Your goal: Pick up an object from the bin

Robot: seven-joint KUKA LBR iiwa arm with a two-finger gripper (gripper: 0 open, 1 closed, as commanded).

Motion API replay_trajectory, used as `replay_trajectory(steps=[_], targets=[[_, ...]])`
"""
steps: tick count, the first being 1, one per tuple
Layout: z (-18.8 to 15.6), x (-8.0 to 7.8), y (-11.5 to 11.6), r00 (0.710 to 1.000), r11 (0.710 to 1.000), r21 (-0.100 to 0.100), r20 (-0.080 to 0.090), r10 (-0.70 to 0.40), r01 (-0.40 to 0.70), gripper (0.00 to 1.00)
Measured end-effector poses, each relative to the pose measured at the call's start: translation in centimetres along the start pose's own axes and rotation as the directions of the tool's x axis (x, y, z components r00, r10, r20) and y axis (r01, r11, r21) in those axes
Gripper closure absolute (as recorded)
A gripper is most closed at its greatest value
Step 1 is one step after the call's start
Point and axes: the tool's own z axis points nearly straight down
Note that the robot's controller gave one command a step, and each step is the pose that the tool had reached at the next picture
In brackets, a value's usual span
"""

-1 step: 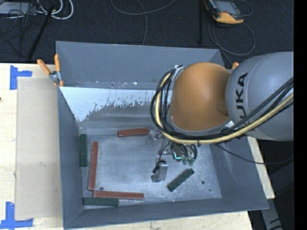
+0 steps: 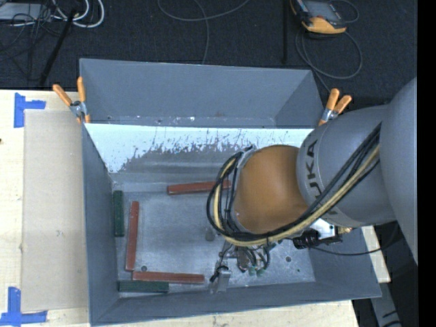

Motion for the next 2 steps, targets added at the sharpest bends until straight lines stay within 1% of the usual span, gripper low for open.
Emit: replay_trajectory(steps=[1, 2], targets=[[5.0, 0.0, 1.5, 1.000, 1.000, -0.003, 0.013, 0.025, -0.025, 0.00], [5.3, 0.1, 3.2, 0.996, 0.996, -0.005, 0.018, 0.086, -0.086, 0.00]])
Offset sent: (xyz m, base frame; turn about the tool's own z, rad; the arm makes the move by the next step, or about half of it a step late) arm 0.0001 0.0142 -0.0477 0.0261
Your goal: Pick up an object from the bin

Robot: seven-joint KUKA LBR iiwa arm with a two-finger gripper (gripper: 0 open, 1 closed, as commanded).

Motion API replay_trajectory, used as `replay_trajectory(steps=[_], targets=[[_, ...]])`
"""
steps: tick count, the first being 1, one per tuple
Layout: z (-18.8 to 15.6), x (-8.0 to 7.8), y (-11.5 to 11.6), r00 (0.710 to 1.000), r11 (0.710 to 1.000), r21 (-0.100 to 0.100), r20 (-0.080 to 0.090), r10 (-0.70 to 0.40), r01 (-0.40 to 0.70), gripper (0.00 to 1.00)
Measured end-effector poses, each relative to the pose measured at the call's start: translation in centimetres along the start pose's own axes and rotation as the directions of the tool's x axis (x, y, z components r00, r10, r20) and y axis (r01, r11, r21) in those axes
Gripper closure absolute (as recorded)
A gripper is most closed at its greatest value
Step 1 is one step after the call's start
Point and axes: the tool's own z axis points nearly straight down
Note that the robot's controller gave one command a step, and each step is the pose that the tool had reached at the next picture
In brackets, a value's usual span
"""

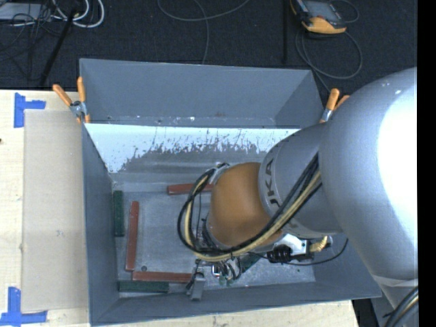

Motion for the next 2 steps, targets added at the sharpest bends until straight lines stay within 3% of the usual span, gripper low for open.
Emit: replay_trajectory(steps=[1, 2], targets=[[0.1, 0.2, -0.1, 1.000, 1.000, 0.002, -0.009, 0.003, -0.003, 1.00], [-27.5, -0.5, -1.2, 1.000, 1.000, -0.001, 0.002, -0.012, 0.012, 1.00]])
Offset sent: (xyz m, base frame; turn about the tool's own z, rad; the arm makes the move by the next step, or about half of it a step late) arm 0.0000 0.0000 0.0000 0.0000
